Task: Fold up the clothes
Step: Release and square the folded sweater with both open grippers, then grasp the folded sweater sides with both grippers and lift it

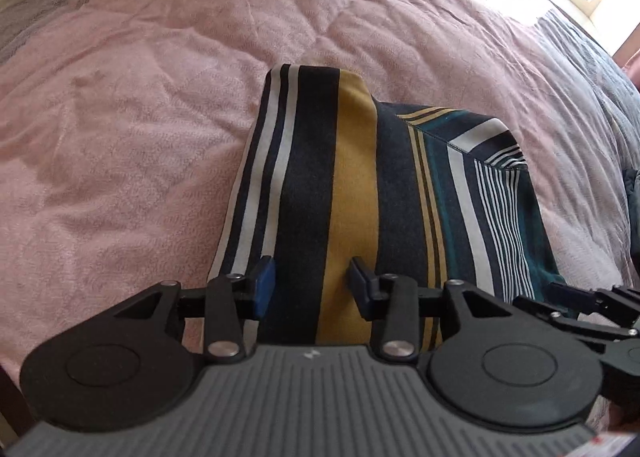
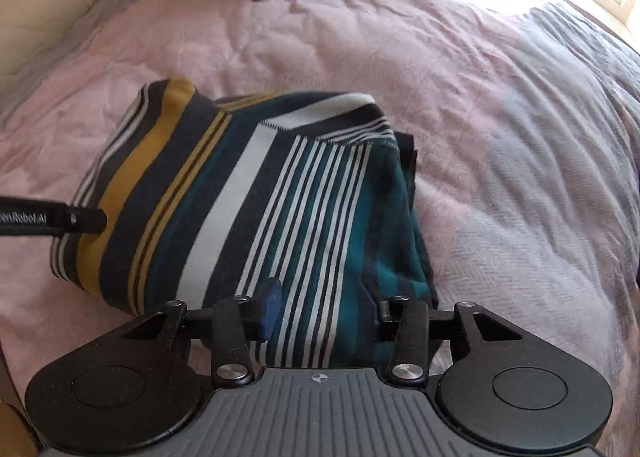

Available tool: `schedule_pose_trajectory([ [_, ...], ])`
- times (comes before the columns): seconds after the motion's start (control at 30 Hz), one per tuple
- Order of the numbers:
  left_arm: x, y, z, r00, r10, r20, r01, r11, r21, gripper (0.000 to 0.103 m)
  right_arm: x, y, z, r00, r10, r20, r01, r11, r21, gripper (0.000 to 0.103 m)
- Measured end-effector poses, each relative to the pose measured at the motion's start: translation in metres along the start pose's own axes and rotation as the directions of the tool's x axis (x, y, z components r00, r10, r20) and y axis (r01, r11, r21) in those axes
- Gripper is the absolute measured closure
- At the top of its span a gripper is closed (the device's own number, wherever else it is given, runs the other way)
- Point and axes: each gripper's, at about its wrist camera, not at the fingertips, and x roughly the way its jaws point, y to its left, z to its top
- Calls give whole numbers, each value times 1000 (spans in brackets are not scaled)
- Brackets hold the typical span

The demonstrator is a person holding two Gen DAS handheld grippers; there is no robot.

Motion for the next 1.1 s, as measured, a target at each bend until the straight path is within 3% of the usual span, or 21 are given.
schedule_pose_trajectory([
  [0.07, -21, -6, -2, 1000, 23, -6, -23, 1000, 20, 71, -29, -5, -2, 999, 37, 22, -38, 998, 40, 59],
  [0.13, -43, -14, -8, 999, 42, -4, -42, 998, 38, 66, -53, -9, -5, 997, 76, 24, -78, 994, 75, 49],
  [0.2, -67, -21, -16, 998, 57, -12, -56, 997, 52, 65, -76, -11, -14, 993, 114, 37, -117, 989, 92, 46],
  [0.57, -154, -47, -64, 998, 55, -19, -53, 992, 115, 45, -139, -8, -53, 985, 171, 17, -172, 983, 57, 44],
  [0.93, -167, -49, -68, 1000, 23, 16, -25, 992, 121, 40, -139, -17, -58, 983, 182, 9, -182, 980, 84, 44],
  [1.1, -143, -16, -51, 999, -29, 30, 28, 999, 41, 36, -112, -50, -45, 976, 212, 45, -217, 956, 196, 43],
])
